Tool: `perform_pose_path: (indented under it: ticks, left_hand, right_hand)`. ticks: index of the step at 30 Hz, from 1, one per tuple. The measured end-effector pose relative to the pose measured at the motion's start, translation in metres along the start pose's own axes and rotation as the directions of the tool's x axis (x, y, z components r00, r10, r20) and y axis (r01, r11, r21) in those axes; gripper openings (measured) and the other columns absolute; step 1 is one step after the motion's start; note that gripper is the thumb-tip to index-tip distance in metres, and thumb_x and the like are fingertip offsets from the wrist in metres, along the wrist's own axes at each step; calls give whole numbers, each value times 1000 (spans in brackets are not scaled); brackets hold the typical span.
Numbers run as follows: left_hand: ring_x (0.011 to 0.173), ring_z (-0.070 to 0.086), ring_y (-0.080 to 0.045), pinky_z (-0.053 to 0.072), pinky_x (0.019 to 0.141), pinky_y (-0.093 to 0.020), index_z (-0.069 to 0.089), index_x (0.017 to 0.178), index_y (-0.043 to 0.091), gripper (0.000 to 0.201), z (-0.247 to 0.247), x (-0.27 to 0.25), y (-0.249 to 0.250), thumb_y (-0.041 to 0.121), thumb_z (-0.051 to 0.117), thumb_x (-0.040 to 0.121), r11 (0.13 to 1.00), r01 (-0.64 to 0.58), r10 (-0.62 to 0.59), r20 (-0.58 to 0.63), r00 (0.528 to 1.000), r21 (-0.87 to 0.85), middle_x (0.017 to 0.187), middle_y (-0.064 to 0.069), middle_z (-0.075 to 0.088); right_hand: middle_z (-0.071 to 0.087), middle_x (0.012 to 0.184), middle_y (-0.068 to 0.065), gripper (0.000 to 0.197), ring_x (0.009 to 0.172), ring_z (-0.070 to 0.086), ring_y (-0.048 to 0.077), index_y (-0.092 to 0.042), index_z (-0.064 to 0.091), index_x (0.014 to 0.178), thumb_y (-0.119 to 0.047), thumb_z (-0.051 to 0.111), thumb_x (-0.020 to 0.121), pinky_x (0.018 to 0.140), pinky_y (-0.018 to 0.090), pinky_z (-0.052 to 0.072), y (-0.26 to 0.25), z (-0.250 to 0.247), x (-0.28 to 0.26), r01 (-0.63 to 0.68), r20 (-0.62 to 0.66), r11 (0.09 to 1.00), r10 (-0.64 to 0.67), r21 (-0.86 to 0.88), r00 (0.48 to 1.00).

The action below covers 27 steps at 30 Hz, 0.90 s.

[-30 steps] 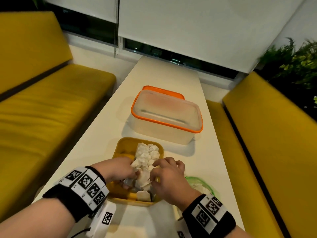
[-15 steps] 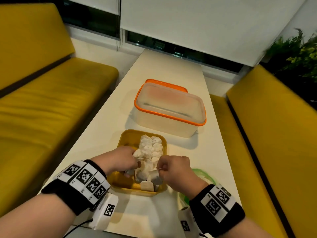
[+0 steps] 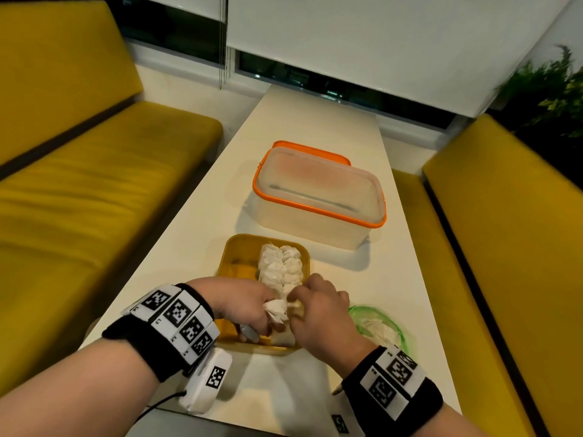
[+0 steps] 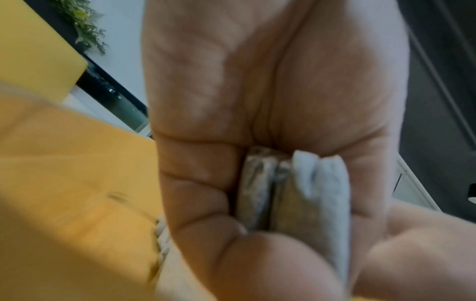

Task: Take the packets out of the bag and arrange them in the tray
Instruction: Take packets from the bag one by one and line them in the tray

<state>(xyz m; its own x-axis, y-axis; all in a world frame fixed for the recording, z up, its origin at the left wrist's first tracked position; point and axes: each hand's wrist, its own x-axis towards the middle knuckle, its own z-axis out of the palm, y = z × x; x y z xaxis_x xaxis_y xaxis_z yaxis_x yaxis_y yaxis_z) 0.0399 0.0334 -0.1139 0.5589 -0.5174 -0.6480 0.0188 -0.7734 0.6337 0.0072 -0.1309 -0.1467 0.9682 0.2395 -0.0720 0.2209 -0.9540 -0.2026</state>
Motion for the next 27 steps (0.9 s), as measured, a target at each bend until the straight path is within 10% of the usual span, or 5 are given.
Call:
perform_pose_path:
  ticks: [5,11,27]
  left_hand:
    - [61,59,-11,49,62,-23,60,79,24,24,-1,4,-1,0,60,77,1000,-13,13,3,1000,1,66,6,63]
    - [92,68,-20,56,75,-28,57,118,6,37,-11,0,-16,-7,59,83,791,-144,166,-17,986,-594,103,-11,67]
    - [70,70,-14,55,56,-23,62,101,10,19,-13,-13,-41,7,69,84,715,-261,-22,-394,919,-649,84,-4,71]
  right_hand:
    - [46,115,-2,29,112,44,18,-25,64,110,-21,60,82,88,33,31,16,-16,7,-51,-211,969,104,241,972]
    - [54,93,-11,32,82,48,0,-21,65,104,-38,64,78,71,8,37,-2,-32,6,114,-199,869,-17,482,980]
    - [58,77,-7,9,74,53,11,-17,66,83,-9,61,83,63,16,41,-31,-28,41,32,-61,887,-5,460,998]
